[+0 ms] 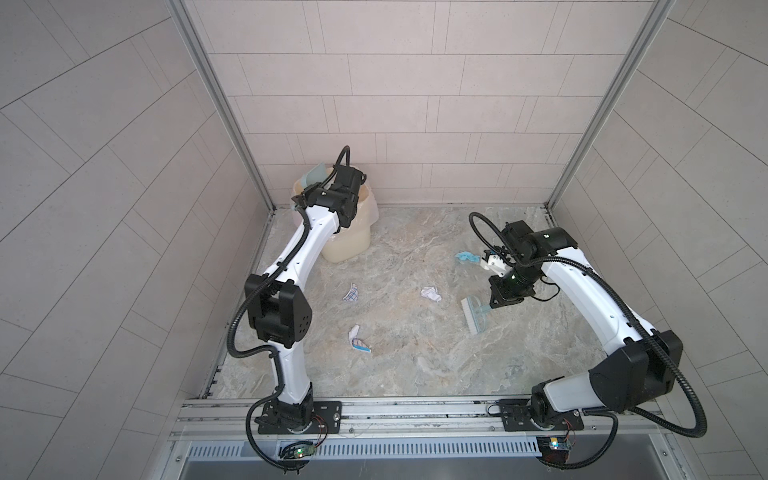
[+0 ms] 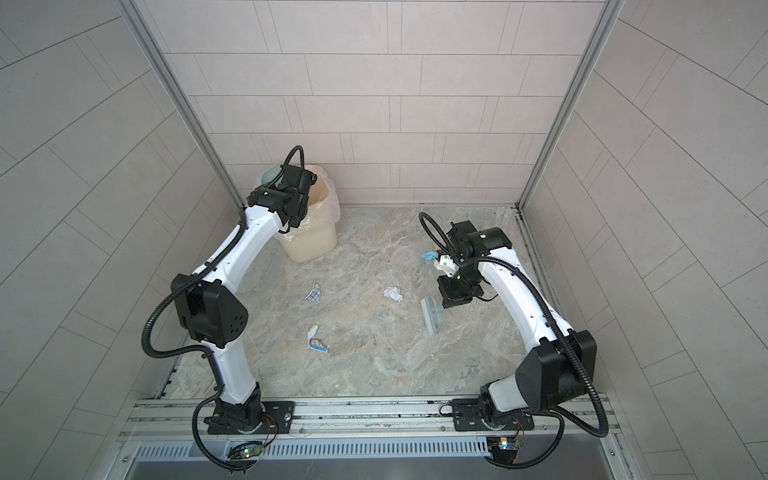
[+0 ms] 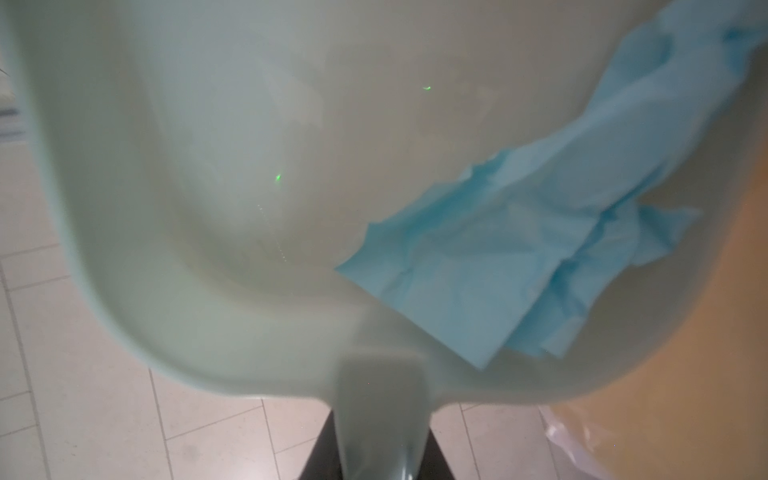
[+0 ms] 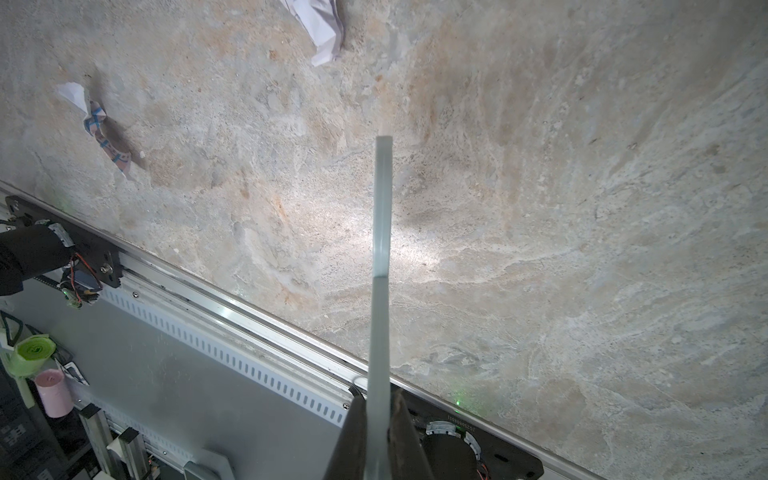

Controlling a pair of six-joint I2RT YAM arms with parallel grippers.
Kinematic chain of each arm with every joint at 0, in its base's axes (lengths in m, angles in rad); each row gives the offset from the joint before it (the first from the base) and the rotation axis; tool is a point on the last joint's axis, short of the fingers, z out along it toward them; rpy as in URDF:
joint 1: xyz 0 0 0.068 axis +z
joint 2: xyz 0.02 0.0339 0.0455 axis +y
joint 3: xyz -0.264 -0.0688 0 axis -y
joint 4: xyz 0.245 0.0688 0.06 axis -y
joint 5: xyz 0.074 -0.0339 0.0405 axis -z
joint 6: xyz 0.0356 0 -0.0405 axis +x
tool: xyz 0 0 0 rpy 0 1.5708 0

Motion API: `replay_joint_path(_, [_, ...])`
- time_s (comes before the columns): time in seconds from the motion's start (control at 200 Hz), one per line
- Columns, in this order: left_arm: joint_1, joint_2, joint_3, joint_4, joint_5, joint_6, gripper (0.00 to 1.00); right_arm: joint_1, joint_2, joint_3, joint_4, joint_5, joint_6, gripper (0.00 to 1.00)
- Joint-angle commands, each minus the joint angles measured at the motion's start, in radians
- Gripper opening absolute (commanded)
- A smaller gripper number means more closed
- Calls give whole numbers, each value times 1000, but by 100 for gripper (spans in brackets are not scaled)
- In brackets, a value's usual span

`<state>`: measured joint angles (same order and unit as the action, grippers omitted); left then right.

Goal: Sweep away the paper scraps from the table
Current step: 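Tip the dustpan over the bin with the left gripper to empty it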

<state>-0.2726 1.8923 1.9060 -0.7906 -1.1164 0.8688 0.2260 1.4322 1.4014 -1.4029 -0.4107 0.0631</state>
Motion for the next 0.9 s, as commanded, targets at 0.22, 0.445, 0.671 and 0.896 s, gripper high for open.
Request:
replay_joint_path(0.22, [-19,-105,-130,373,-88,354,0,-5,-15,-18,-6,-25,-6,0])
replay_joint_path(0.445, [-19,-121,-197,493,-89,458,0,-5,-19,-15,-8,-26,-6,0])
replay_joint_path(0.671, [-18,-135,-226,590,-83,543,0,-4,-21,-18,-7,-26,-11,0])
replay_joint_path(0.896, [-18,-144,-254,606,-79,550,0,-5,-25,-18,-5,-28,-11,0])
